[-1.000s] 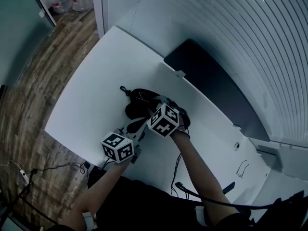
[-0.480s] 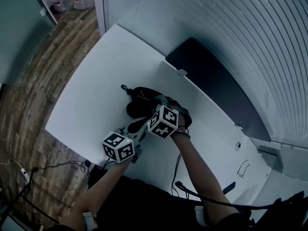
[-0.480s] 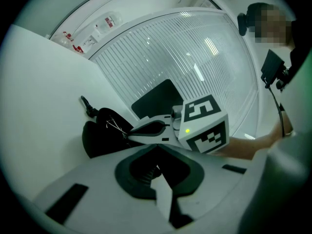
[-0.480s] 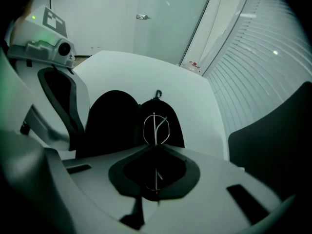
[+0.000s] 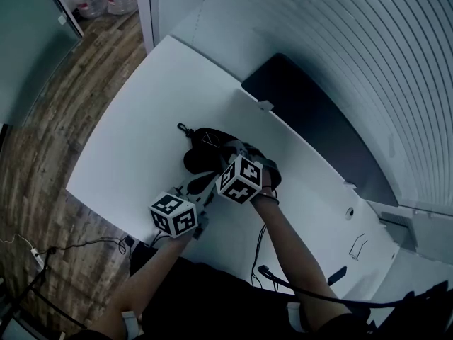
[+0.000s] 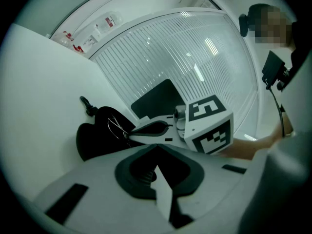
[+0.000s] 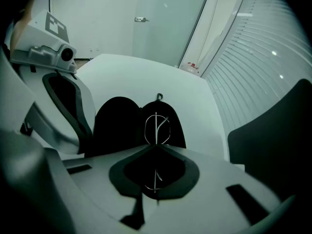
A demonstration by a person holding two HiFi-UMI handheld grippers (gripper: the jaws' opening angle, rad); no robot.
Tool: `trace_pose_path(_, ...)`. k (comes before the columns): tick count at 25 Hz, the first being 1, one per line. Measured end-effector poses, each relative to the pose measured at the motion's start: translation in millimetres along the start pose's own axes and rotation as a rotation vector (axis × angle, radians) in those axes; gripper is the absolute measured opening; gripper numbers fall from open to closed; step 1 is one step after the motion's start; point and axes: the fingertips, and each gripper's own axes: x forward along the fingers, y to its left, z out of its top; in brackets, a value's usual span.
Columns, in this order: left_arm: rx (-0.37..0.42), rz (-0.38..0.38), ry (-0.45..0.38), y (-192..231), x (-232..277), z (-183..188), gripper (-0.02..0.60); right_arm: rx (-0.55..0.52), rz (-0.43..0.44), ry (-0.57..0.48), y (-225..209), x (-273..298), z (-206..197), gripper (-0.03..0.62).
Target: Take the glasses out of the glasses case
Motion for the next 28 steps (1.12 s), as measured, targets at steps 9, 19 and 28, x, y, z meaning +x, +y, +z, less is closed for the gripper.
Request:
trace_pose_path(9, 0.006, -0.007, -0.006, -4, -2, 2, 0.011, -0.007, -0.011, -0.011, 0, -7, 6, 0.017)
trace_pose_path(19, 0.043, -0.009, -0.022, -14, -9, 11, 0.011, -0.009, -0.04, -0.035, 2, -22, 15, 0.017)
trace_pose_path(28, 0.087, -0.034, -0.025, -34, -11, 16, 0.011, 0.014, -0.087, -0.059, 0, -44, 17, 0.017)
